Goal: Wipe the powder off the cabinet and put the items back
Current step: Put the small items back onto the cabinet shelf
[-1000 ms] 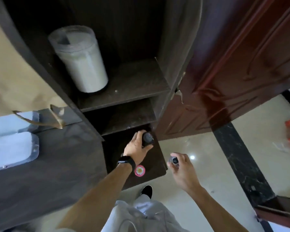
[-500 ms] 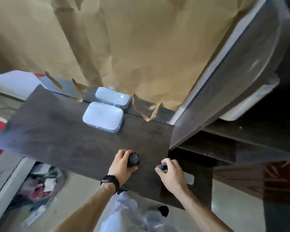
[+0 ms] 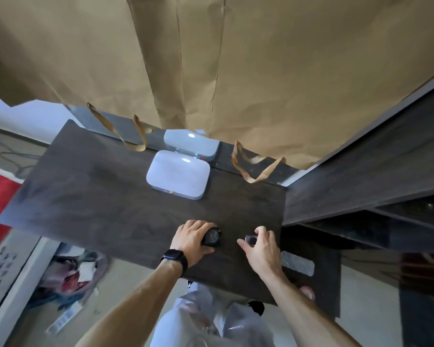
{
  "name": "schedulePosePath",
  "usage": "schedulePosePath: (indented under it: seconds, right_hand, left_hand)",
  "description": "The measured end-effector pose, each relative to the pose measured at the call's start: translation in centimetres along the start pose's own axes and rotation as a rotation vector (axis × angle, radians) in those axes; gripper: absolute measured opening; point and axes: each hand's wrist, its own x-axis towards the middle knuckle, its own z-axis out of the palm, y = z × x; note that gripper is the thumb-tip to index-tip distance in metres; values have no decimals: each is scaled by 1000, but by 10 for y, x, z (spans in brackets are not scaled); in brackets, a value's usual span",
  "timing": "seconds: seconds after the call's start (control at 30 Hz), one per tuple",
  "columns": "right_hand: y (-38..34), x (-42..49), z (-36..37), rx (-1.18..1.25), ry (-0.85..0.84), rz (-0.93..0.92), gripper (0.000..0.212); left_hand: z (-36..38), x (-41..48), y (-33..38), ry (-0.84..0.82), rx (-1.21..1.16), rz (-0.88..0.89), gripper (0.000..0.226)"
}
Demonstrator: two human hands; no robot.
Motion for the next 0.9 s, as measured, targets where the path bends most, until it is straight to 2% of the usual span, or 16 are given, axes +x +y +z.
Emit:
schedulePosePath:
  seconds: [0.07,0.1,0.13,0.23,0.3,0.4,0.5,0.6,0.77,0.9]
  right_hand:
    - [3,-8,0,58,47,7,69]
    - [6,-13,0,77,83,-7,69]
    - [10,-20,1,84,121,-39,66]
    - [31,-43,8,11,230,-199,58]
    - [43,-59,14,-72,243,-292,55]
    - [51,-77,24,-166,184,-338,58]
    - [45,-83,28,-230,131,-309,67]
    - [34,-78,30,-267,118,-276,73]
    - [20,-58,26,-329,121,-263,68]
    - [5,-24,11,-299,72,-146,63]
  left_hand:
    - [-1,-9,-4,33,-42,32,90]
    - [-2,-15,-6,64,-52,44,93]
    - [-2,-21,-8,105,-47,60,91]
    - [1,-47,-17,240,26,133,63]
    - [8,-64,-23,257,74,206,54]
    - [16,-79,-27,165,213,274,66]
    - [15,-75,-21,102,266,256,78]
    - [13,-64,-13,76,309,237,77]
    - [13,-42,7,32,343,182,79]
    - [8,3,31,-96,357,149,77]
